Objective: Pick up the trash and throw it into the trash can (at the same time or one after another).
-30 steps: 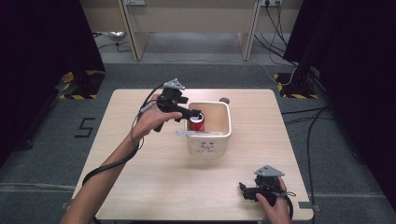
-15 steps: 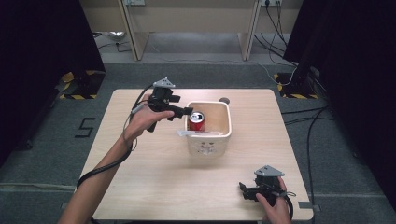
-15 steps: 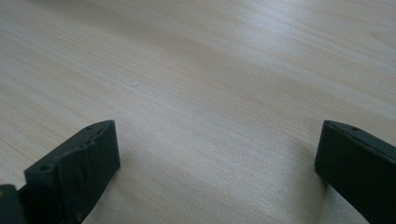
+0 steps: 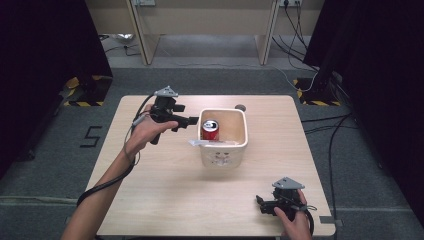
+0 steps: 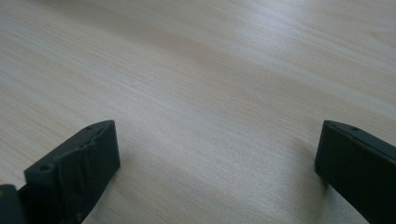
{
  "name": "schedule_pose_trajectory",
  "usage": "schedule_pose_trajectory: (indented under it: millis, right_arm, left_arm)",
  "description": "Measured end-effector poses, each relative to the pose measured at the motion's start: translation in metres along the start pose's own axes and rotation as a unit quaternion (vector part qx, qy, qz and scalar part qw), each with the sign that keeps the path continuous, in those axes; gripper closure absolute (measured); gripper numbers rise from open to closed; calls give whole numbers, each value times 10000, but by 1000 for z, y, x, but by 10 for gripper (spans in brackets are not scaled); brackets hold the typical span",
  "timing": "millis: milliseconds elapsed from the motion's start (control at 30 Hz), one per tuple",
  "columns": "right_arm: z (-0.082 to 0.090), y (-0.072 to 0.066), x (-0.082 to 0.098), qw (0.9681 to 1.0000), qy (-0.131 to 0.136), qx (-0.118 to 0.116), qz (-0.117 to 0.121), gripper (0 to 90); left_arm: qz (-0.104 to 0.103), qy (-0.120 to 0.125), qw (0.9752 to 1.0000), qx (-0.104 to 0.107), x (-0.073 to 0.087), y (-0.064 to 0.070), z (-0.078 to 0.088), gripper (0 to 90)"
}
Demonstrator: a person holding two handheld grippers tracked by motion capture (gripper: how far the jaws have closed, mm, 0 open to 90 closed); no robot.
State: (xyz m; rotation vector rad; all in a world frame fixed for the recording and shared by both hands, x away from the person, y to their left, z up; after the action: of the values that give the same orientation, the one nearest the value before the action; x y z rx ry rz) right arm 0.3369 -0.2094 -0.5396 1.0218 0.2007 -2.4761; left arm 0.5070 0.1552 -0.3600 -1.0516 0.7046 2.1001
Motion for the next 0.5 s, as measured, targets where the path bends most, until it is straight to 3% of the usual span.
schedule_pose_trajectory:
  millis: [500]
  right_arm:
    - [0, 0, 0, 10000, -1, -2, -3, 2]
  left_arm:
    - [52, 94, 9999, -128, 12, -3, 9, 198]
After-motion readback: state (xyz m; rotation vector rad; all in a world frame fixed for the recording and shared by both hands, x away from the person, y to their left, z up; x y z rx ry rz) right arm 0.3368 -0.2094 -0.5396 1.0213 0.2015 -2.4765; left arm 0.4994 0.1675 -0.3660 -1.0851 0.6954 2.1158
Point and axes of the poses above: each handheld gripper's, and its own axes: z roughly backward along the jaws, x roughly out of its underside, y roughly to its right, the point moved 3 cm from there along -z, roughly forward along the jaws, and after that the axes turned 2 degrees about x, right-handed, at the moved point
